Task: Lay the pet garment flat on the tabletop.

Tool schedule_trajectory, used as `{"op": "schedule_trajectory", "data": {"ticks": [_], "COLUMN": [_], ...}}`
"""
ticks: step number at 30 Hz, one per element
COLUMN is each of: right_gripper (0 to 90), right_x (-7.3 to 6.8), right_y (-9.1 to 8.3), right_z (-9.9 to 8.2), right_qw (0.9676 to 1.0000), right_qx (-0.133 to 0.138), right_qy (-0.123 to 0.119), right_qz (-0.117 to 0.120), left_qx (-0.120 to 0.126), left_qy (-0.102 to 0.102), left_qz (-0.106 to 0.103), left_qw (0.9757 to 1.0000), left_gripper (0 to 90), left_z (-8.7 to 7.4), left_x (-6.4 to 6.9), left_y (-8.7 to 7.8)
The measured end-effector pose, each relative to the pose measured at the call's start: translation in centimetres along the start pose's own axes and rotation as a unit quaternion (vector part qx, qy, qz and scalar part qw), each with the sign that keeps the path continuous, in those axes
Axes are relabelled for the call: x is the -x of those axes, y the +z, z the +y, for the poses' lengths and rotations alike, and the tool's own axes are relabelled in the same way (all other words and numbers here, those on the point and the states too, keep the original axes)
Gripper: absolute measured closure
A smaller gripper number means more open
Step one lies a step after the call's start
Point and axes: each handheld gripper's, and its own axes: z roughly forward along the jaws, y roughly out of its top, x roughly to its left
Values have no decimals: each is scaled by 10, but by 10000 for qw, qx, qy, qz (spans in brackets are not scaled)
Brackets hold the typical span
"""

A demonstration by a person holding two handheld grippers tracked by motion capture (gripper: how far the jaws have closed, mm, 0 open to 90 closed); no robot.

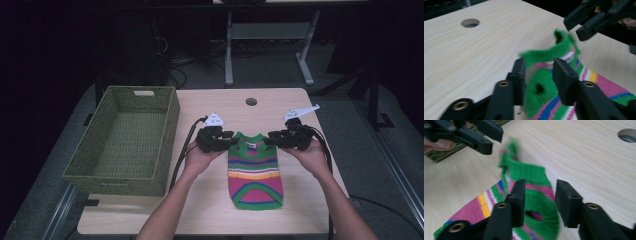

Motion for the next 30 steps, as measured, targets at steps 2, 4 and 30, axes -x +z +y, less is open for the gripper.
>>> {"op": "schedule_trajectory", "data": {"ticks": [2,4,30], "right_gripper": [555,533,444], "right_x": [1,4,-17], "right_y": [0,-1,-24], "right_z": [-1,-3,-51], "right_qw": [10000,9999,9989], "right_qx": [-12,-92,-386], "right_qy": [27,18,-234], "right_qz": [-9,-68,83], "left_qx": [-2,-63,-339], "left_qy": [-9,-1,238], "left_qz": [6,44,-309], "left_qw": [10000,10000,9987], "left_gripper": [583,552,370], "left_z": [0,-1,-29], "left_x": [0,-1,29], "left_y": [1,2,-18]}}
